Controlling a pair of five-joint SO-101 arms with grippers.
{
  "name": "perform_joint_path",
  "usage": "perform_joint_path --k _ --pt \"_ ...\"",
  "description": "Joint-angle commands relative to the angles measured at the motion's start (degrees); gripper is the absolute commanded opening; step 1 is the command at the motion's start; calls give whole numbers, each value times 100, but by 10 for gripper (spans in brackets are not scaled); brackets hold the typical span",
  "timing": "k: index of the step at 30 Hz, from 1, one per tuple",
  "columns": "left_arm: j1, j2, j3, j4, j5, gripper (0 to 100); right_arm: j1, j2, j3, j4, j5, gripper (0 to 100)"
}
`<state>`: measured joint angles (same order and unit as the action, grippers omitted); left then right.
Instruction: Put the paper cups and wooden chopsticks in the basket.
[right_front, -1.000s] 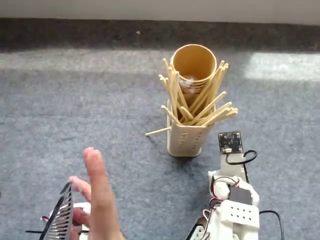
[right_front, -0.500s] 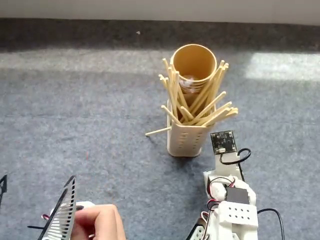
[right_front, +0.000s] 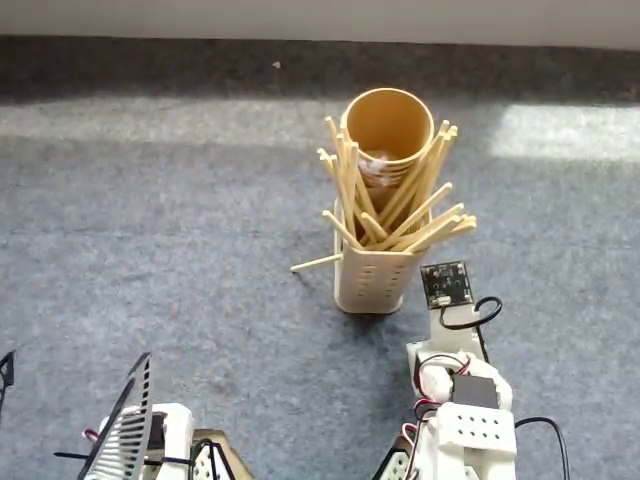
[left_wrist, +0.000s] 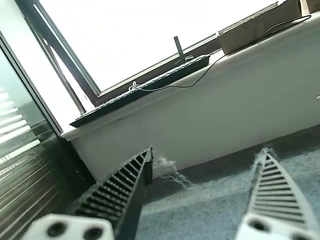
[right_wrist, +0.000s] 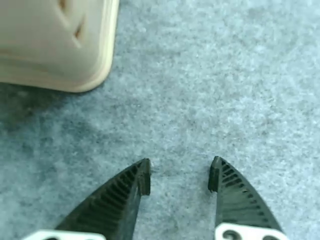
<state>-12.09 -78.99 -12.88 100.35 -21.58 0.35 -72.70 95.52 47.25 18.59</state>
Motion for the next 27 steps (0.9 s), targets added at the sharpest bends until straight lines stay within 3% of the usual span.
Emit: perform_joint_path --k 1,6,13,20,27 --pt "-75 48 84 9 -26 323 -57 -4 391 -75 79 202" --pt "-75 163 936 -62 -26 323 -57 -13 391 -75 79 202" --pt "-48 1560 2554 -1257 44 323 -57 -13 391 -75 79 202" --pt "119 3424 2053 -1363 316 323 -57 -13 391 -75 79 202" --pt "523 4127 1684 -1055 325 323 -57 -13 391 -75 79 202"
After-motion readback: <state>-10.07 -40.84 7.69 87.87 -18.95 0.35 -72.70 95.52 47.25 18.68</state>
